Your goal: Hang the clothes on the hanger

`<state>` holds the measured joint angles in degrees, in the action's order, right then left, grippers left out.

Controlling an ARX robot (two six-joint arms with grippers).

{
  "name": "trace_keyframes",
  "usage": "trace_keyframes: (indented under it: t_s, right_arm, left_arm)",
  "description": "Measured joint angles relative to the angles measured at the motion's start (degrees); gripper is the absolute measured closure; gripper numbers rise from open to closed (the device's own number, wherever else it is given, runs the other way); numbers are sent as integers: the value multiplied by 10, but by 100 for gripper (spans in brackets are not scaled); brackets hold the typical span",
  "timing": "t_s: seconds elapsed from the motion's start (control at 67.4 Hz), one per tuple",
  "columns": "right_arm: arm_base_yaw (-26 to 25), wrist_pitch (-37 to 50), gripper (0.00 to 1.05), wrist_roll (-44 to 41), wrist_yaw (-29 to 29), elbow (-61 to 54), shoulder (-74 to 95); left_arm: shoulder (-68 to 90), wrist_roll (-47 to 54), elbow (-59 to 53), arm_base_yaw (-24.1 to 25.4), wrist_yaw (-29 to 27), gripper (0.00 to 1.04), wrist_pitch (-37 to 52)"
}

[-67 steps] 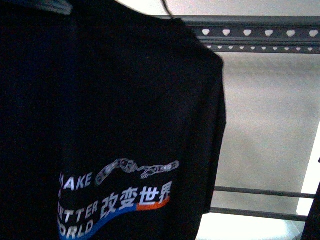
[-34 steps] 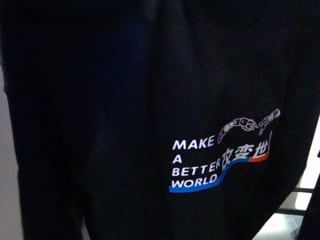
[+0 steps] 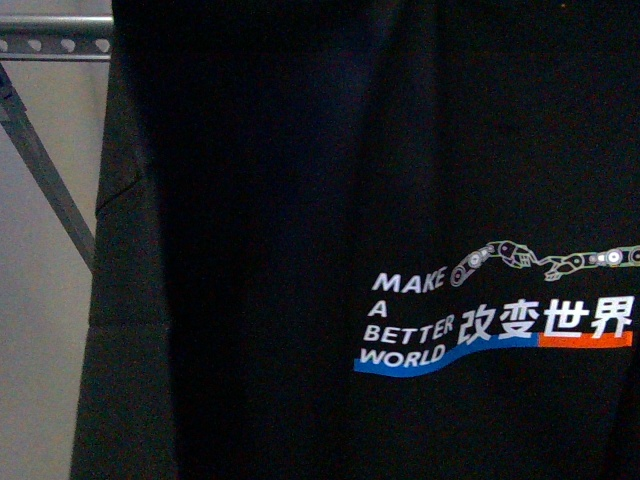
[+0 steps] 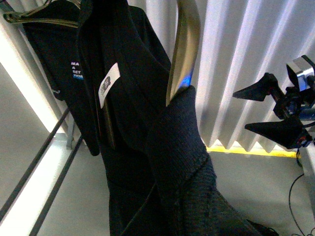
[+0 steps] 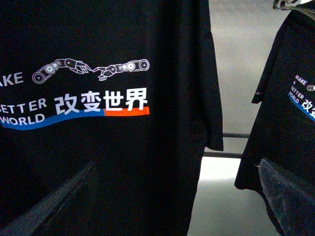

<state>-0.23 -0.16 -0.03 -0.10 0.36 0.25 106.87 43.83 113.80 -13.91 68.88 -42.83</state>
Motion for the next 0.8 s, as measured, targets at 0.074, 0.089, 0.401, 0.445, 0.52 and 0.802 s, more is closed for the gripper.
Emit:
trace_keyframes:
  t_s: [0.074,0.089,0.401,0.445,0.52,0.802]
  right_arm:
    - [0,0,7,0,0,0,0]
    - [0,0,7,0,0,0,0]
    - [0,0,7,0,0,0,0]
    - [0,0,7,0,0,0,0]
    - [0,0,7,0,0,0,0]
    - [0,0,7,0,0,0,0]
  left_arm:
    - [4,-6,7,-13,-3,100,0]
    - [5,-6,8,-16,-4,100,0]
    - [15,0,19,-33,-14,100,-31]
    - [15,2,19,-33,-16,100,-38]
    - [15,3,19,-32,-18,100,-41]
    - [15,10,17,-25,-19,100,-40]
